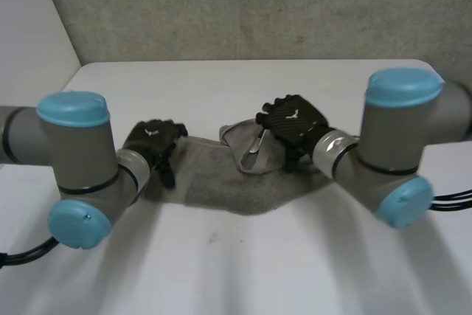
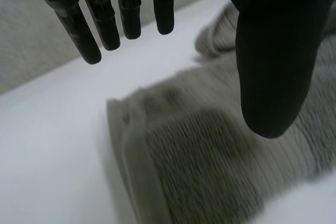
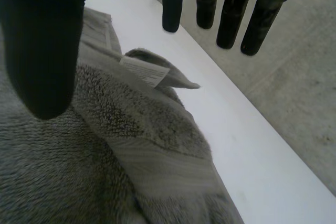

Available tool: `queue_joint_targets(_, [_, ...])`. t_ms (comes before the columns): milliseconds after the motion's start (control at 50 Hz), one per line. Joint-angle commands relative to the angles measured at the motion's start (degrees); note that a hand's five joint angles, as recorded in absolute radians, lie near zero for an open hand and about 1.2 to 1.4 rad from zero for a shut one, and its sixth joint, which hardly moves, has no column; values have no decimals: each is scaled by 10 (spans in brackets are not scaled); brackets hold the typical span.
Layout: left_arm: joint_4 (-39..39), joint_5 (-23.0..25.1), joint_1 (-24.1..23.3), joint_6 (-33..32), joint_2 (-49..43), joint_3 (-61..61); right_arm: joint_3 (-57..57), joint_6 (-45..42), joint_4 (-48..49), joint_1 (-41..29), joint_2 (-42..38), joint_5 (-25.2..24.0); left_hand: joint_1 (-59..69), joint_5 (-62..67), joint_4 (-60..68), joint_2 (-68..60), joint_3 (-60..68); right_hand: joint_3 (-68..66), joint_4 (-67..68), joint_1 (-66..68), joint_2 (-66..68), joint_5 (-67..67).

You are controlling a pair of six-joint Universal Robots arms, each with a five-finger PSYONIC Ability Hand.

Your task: Fold the towel.

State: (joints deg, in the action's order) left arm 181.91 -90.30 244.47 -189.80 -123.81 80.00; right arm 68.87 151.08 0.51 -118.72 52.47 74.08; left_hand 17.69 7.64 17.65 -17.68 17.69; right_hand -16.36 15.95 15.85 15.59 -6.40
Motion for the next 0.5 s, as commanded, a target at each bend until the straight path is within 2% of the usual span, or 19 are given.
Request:
queue_joint_targets(20, [-2,6,-2,-29,-32,3,-13,-6,92,-14,-58,1,82,82,82,-82,82,-139,143,144,147,-139])
queue_joint_targets(140, [-2,5,-2,-32,-34,10,-43,-7,98,-15,-110,3,151,151,151,-151,151,-178,182,183,186,-177])
queue_joint_targets(180, [-1,6,-2,-31,-34,10,-53,-7,98,-15,-123,0,234,235,235,-234,234,-350,354,355,358,-350])
queue_joint_targets(240, [-1,6,-2,-32,-35,11,-57,-7,98,-15,-127,-2,270,271,271,-270,270,-418,422,423,426,-418])
queue_joint_targets(280, [-1,5,-3,-33,-36,13,-62,-7,98,-14,-127,1,394,394,394,-394,394,-635,639,640,643,-635])
queue_joint_targets(300, [-1,5,-3,-33,-36,13,-62,-7,98,-14,-127,1,395,395,395,-395,395,-636,640,641,644,-636])
queue_joint_targets(340, [-1,0,-3,-36,-30,11,-67,-4,97,-14,-109,10,597,598,598,-597,597,-636,640,641,644,-636])
queue_joint_targets(420, [-1,-1,-6,-37,-8,6,-63,11,98,-13,-54,12,623,624,624,-623,623,-636,640,641,644,-636])
queue_joint_targets(500, [8,-1,-7,-33,67,13,-56,58,97,-4,26,31,623,624,624,-623,623,-636,640,641,644,-636])
